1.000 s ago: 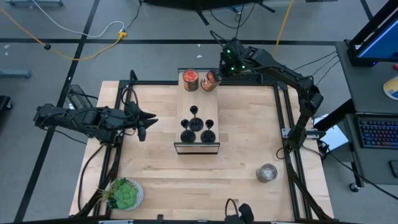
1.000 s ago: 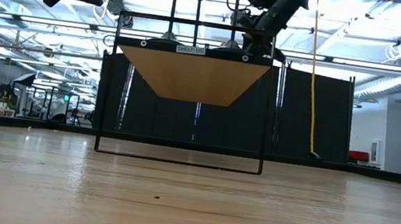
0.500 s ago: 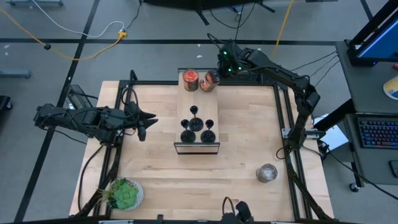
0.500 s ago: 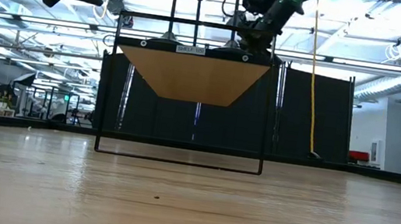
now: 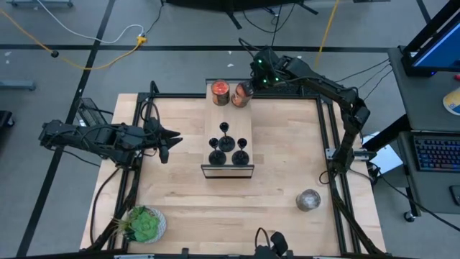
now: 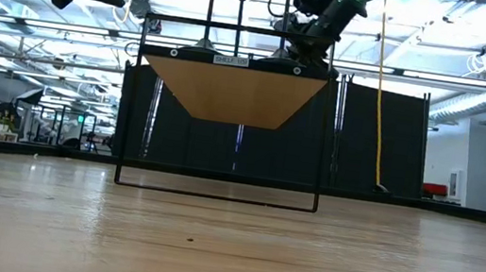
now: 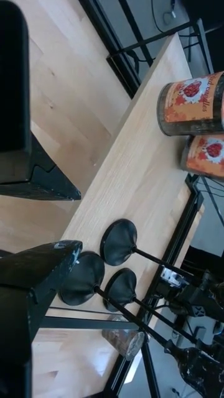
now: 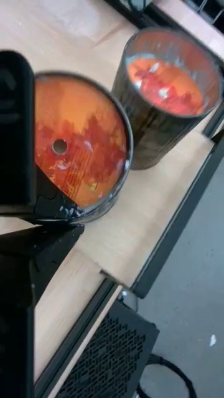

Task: Pick & Place candle stick holders
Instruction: Put the orange scented candle on the shelf

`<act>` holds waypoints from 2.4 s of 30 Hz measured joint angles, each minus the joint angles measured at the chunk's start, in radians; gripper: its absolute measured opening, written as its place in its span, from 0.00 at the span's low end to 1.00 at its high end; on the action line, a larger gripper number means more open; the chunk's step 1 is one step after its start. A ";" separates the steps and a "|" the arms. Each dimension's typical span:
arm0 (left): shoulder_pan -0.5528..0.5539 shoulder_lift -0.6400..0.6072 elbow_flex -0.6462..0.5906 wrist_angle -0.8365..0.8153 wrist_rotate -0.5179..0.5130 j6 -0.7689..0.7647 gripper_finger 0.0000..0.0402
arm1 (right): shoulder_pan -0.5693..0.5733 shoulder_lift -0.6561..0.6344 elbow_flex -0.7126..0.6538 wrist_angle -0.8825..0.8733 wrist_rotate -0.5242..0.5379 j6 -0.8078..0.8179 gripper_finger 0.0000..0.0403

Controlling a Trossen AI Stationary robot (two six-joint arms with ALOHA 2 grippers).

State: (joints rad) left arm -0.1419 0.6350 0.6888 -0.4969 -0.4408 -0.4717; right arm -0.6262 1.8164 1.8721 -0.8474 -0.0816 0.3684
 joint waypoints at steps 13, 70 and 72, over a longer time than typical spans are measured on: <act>0.000 0.000 0.000 0.000 0.002 0.000 0.30 | 0.004 -0.001 0.000 0.088 -0.003 -0.017 0.05; 0.000 0.000 0.000 0.000 0.002 -0.009 0.30 | 0.042 -0.116 -0.244 0.132 -0.136 0.014 0.00; 0.000 0.000 0.000 0.000 0.002 -0.009 0.30 | 0.052 -0.115 -0.243 0.155 -0.130 0.014 0.00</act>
State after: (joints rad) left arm -0.1421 0.6350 0.6888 -0.4969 -0.4389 -0.4805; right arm -0.5741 1.7010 1.6286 -0.6926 -0.2114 0.3820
